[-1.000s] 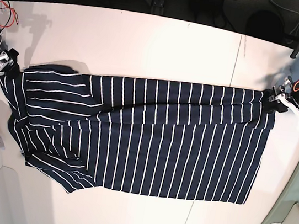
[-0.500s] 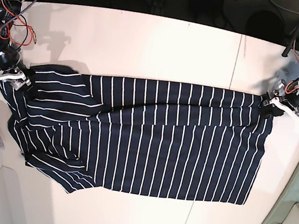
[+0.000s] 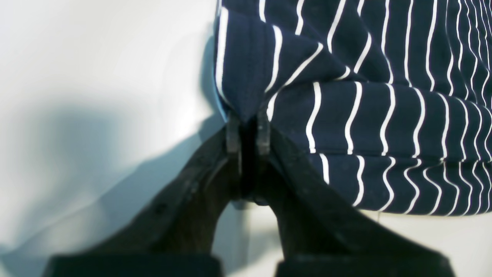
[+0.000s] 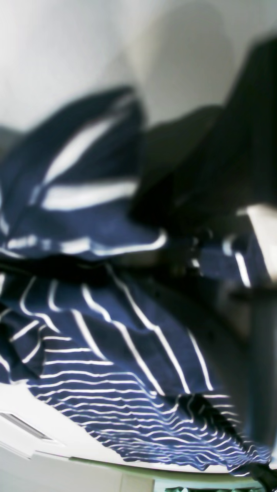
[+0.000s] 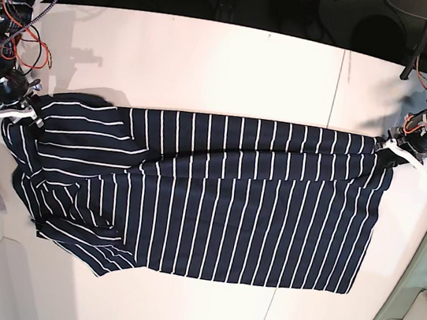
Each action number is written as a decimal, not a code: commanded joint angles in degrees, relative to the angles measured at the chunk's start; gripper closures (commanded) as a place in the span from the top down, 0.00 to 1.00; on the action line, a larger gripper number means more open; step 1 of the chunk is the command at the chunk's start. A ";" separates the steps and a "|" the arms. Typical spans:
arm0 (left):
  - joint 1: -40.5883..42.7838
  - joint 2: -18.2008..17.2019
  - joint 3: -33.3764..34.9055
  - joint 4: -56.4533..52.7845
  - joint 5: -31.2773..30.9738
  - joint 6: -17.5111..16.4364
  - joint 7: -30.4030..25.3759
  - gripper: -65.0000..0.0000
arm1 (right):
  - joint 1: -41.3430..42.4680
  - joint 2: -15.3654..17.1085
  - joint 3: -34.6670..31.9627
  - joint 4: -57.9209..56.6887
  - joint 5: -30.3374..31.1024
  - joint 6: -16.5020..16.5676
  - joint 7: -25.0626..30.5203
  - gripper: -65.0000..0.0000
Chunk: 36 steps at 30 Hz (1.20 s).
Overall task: Layout the t-shirt on the table in an organized manner, then fold the t-shirt properly
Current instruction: 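Lower the folded edge onto the shirt and release both grippers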
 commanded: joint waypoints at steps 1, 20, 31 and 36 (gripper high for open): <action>-0.15 -1.22 -0.17 0.39 0.48 -0.02 1.07 0.00 | 1.03 1.11 0.20 0.94 0.92 0.70 1.07 0.00; 16.68 -1.40 -6.10 20.65 0.04 -2.56 5.25 0.00 | -15.02 6.67 1.44 14.14 11.89 2.60 -8.44 0.00; 21.68 -1.40 -10.14 21.00 -3.82 -6.21 6.47 0.00 | -25.86 6.80 1.62 22.69 13.97 2.58 -8.61 0.00; 21.59 -1.42 -10.14 21.00 -3.80 -6.23 6.01 0.11 | -26.91 6.78 1.60 22.93 13.11 2.49 -8.61 0.00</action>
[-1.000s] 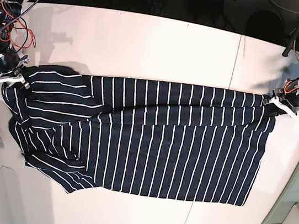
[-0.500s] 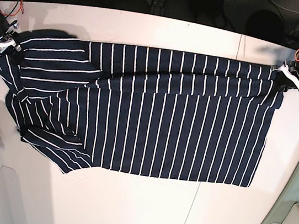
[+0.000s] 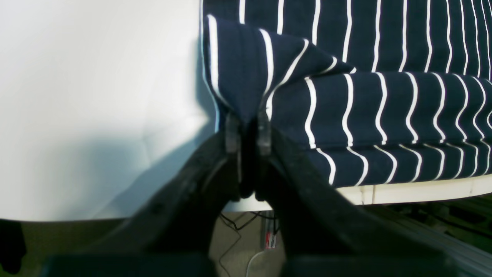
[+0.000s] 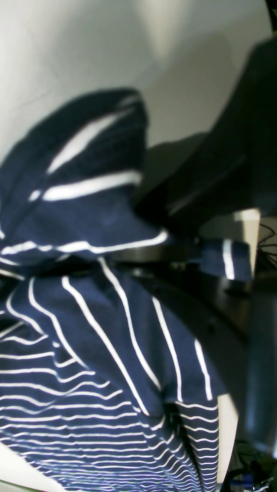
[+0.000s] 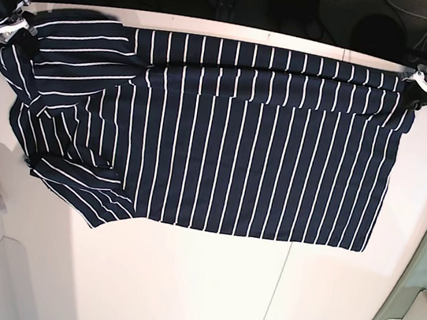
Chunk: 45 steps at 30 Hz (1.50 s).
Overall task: Layout the t-shirt on the table in an organized manner, then fold the t-shirt properly
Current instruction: 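Lower the folded edge onto the shirt and release both grippers, then grasp the hem corners of the shirt with both grippers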
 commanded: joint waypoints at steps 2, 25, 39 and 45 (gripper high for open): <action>0.04 -1.14 -0.59 1.01 -0.55 -0.22 -2.05 0.20 | 0.02 1.27 0.61 1.03 -0.57 -0.26 1.33 0.09; -2.27 -7.67 -1.66 9.79 -6.40 -3.61 -1.90 0.40 | 14.64 6.80 6.75 4.74 -5.64 -2.38 4.61 0.38; -21.09 -9.55 16.11 -5.51 6.05 0.92 -8.11 0.40 | 34.80 4.35 -17.70 -18.12 -19.69 -3.08 14.69 0.59; -32.76 -9.57 21.33 -19.41 9.64 0.92 -11.78 0.40 | 35.41 0.79 -20.44 -22.23 -24.68 -3.56 18.51 0.59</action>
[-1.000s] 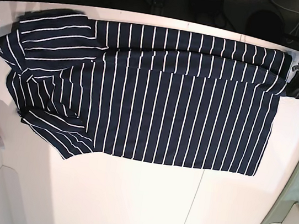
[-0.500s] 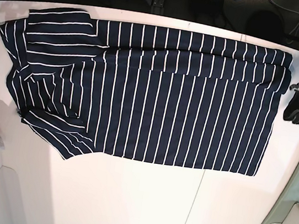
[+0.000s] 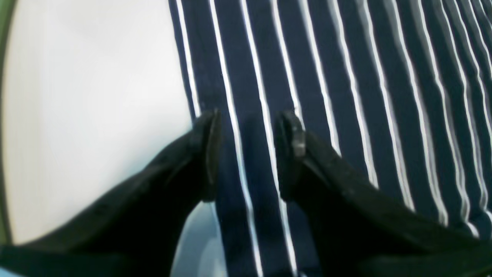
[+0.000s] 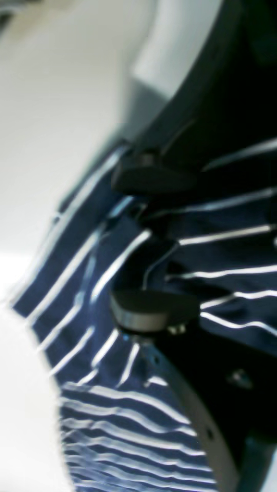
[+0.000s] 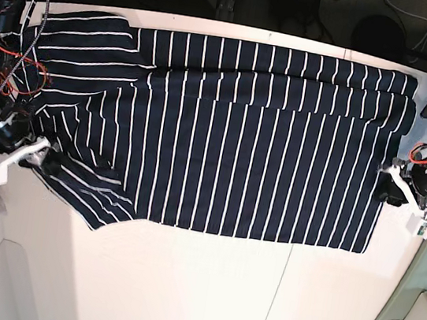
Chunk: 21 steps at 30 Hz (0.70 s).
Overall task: Layout the t-shirt on the table in an organized manner, then fold the t-shirt properly
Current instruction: 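Grasp the hem corners of the shirt with both grippers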
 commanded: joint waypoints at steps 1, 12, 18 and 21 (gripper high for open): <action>-3.63 -1.22 0.72 -1.66 -0.07 -0.07 -2.58 0.40 | 1.44 0.00 0.11 0.48 0.17 0.02 1.57 0.59; -21.81 -1.22 13.29 -31.04 9.29 8.68 -19.37 0.45 | 1.27 -0.81 0.11 -0.42 0.00 -0.35 1.09 0.59; -24.90 -1.18 13.29 -38.07 4.46 5.90 -19.67 0.45 | 1.31 -0.83 0.11 -0.42 0.04 -0.35 1.11 0.59; -24.76 -0.96 13.29 -38.14 0.35 2.62 -18.97 0.45 | 1.29 -0.83 0.11 -0.42 0.04 -0.35 1.11 0.59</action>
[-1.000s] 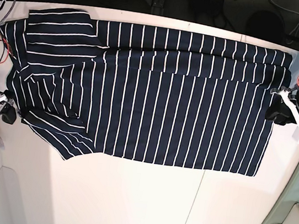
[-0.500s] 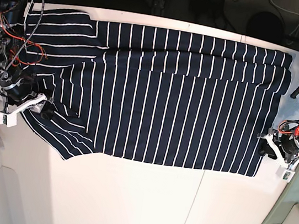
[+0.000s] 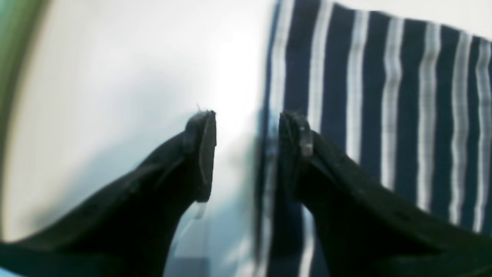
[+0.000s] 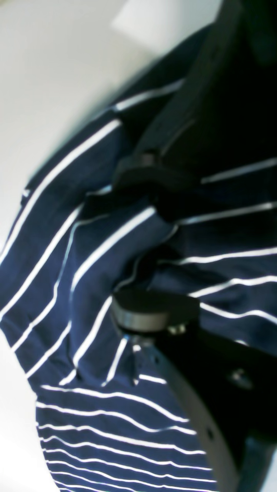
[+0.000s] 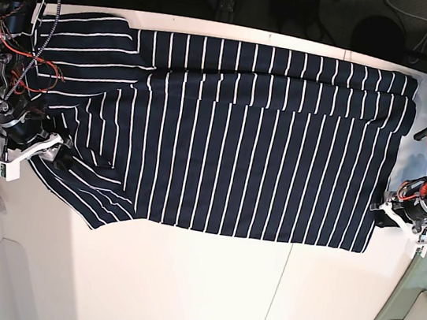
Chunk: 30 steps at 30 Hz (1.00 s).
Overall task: Layout the t-shirt on the table in an organized manner, then fold the t-shirt properly
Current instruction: 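Grasp the hem corners of the shirt with both grippers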
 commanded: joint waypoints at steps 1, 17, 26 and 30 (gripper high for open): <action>-1.60 -1.07 -0.22 0.72 -1.44 -0.63 -1.07 0.45 | 1.42 0.90 0.17 0.81 0.70 0.35 1.14 0.59; -1.29 4.72 -0.22 0.72 0.42 0.09 -2.12 0.45 | 1.44 0.72 0.17 0.81 0.74 0.39 1.16 0.59; -1.29 5.11 -0.22 0.72 0.44 0.09 -2.78 0.38 | 1.68 0.26 0.17 0.83 4.17 0.37 1.22 0.58; -1.29 5.60 -0.22 0.72 0.44 0.15 -2.75 0.19 | 2.19 -0.90 0.17 0.83 3.52 0.31 1.18 0.57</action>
